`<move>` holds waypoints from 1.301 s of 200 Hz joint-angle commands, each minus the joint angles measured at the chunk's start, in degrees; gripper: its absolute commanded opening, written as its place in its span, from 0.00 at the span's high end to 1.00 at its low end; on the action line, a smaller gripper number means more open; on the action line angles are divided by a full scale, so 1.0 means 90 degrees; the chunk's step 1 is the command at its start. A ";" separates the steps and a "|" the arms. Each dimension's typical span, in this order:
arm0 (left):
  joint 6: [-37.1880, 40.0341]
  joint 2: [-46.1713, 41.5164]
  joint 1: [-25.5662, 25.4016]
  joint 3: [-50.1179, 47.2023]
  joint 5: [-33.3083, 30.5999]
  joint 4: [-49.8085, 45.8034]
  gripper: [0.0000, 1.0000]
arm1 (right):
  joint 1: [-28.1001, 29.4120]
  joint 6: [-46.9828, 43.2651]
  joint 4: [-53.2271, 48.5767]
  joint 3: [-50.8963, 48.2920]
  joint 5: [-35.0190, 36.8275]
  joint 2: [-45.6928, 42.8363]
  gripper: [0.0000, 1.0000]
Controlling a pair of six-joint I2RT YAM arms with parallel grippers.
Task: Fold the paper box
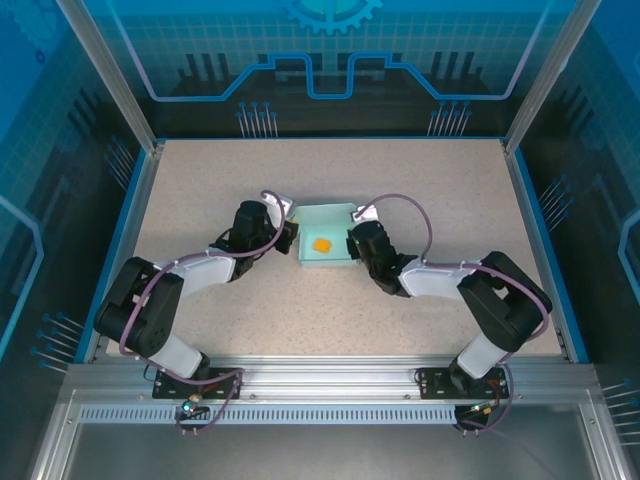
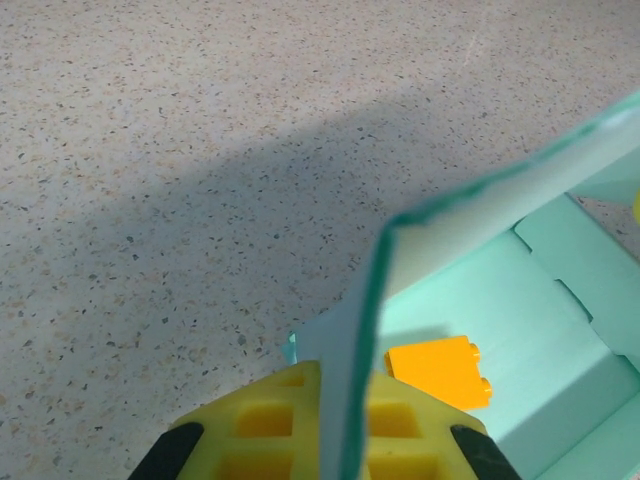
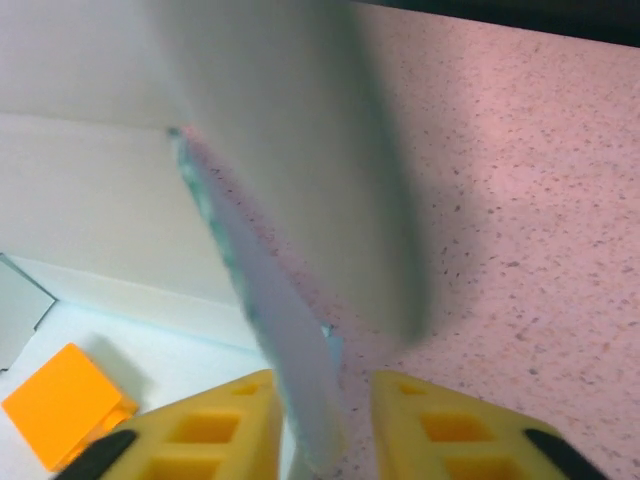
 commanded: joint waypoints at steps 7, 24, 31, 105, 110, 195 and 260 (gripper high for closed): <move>0.0172 -0.0151 0.0037 0.0105 0.0325 0.0010 1.00 | -0.0293 -0.0537 -0.0546 -0.0086 -0.0534 -0.0661 0.58; 0.0193 -0.0181 0.0037 0.0089 0.0342 0.0007 1.00 | -0.0670 -0.0777 -0.1099 0.0010 -0.1427 -0.0954 0.47; 0.0203 -0.0177 0.0037 0.0102 0.0350 -0.0004 1.00 | -0.0849 -0.0846 -0.1308 0.0078 -0.1823 -0.1042 0.44; 0.0230 -0.0192 0.0030 0.0169 0.0354 -0.0102 1.00 | -0.1416 -0.2355 -0.3249 0.1447 -0.3739 -0.0672 0.38; 0.0225 -0.0195 0.0024 0.0165 0.0359 -0.0103 1.00 | -0.1413 -0.2428 -0.3373 0.1557 -0.3758 -0.0606 0.39; 0.0188 -0.0227 0.0018 0.0158 0.0376 -0.0078 1.00 | -0.1486 -0.3027 -0.4678 0.2354 -0.3687 -0.0329 0.50; 0.0184 -0.0234 0.0009 0.0136 0.0369 -0.0064 1.00 | -0.1564 -0.2999 -0.4655 0.2484 -0.3986 -0.0305 0.60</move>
